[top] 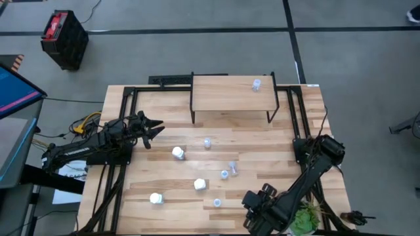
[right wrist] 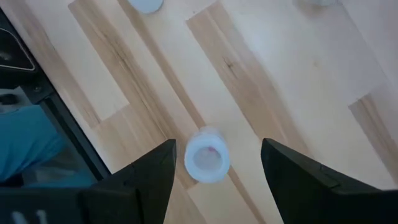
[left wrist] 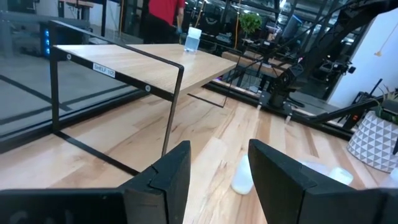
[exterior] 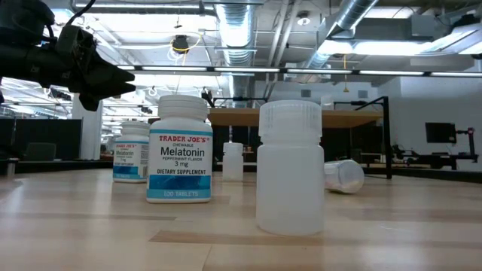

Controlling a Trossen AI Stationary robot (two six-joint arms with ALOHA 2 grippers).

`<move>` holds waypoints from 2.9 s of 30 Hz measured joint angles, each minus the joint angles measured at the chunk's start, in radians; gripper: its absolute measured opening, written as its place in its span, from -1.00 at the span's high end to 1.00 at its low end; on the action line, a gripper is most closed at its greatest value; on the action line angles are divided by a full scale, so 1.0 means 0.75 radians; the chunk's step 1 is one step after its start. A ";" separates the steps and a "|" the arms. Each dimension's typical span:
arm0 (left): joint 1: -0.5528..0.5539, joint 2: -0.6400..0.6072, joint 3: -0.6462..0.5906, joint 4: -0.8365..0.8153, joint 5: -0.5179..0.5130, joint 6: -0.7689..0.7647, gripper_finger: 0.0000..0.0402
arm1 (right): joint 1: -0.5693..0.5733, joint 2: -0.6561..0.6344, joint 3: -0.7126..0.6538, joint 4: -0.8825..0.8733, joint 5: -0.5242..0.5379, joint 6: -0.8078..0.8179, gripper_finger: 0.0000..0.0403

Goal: Pick and place medicine bottles onto shelf by color
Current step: Put the bottom transparent pill bottle on the shelf aligned with the other transparent pill bottle

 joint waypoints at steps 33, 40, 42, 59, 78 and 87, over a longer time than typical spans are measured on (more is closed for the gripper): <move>0.000 0.000 0.000 0.001 -0.005 -0.001 0.26 | -0.012 0.000 -0.003 0.027 -0.078 0.075 -0.29; 0.000 0.000 0.000 0.001 -0.005 0.004 0.26 | -0.012 0.017 -0.001 0.051 -0.100 0.075 -0.29; 0.000 0.000 0.000 0.001 -0.005 0.005 0.26 | -0.012 0.025 -0.004 0.045 -0.121 0.076 -0.29; 0.000 0.000 0.000 0.001 -0.005 -0.002 0.26 | -0.021 0.041 -0.084 0.153 -0.133 0.090 -0.29; 0.000 0.000 0.000 0.001 -0.004 0.005 0.26 | -0.030 0.042 -0.113 0.191 -0.183 0.114 -0.29; 0.000 0.000 0.000 0.001 -0.004 0.006 0.26 | -0.030 0.042 -0.113 0.185 -0.183 0.100 -0.20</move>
